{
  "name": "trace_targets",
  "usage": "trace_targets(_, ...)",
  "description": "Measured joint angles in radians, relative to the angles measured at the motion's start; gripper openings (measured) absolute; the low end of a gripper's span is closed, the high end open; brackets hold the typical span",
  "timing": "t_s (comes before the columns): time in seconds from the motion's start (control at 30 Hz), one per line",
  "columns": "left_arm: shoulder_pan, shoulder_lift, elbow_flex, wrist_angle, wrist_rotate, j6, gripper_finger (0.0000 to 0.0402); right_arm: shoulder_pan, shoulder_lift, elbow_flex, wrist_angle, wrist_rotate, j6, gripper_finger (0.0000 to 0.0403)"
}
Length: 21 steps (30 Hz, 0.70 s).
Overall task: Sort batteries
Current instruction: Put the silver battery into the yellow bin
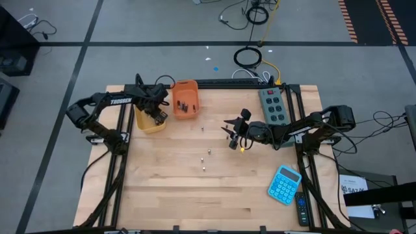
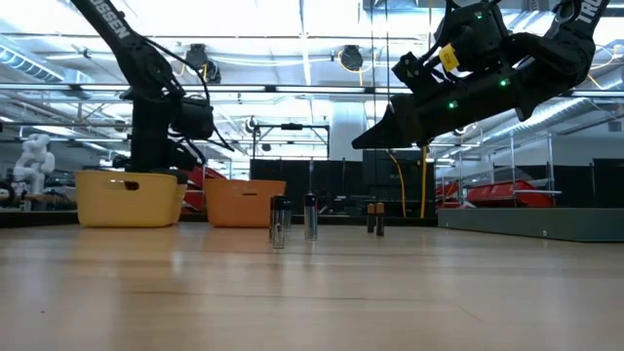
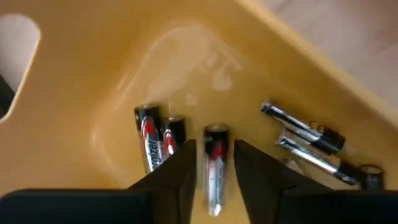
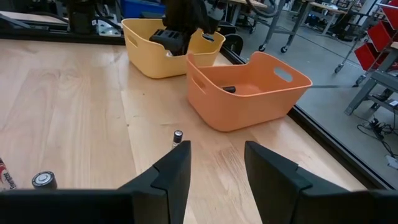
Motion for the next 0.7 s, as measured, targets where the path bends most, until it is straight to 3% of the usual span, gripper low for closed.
trace_targets(0.23,-0.032,-0.026,0.001,0.005,-0.03,0.027,0.0142,0.0,0.0,0.0,0.0,0.0,0.0,0.0141)
trace_targets(0.4,-0.091,-0.144,0.001,0.059,-0.152,0.026,0.0144,0.0,0.0,0.0,0.001,0.0,0.0,0.0141)
trace_targets(0.5,-0.148,-0.227,0.002,0.113,-0.16,0.04,0.0145,0.0,0.0,0.0,0.002,0.0,0.0,0.0141)
trace_targets(0.57,-0.195,-0.263,0.003,0.146,-0.097,0.051,0.0145,0.0,0.0,0.0,0.002,0.0,0.0,0.0141)
trace_targets(0.7,-0.323,-0.277,0.003,0.224,0.143,0.101,0.0145,0.0,0.0,0.0,0.002,0.0,0.0,0.0141)
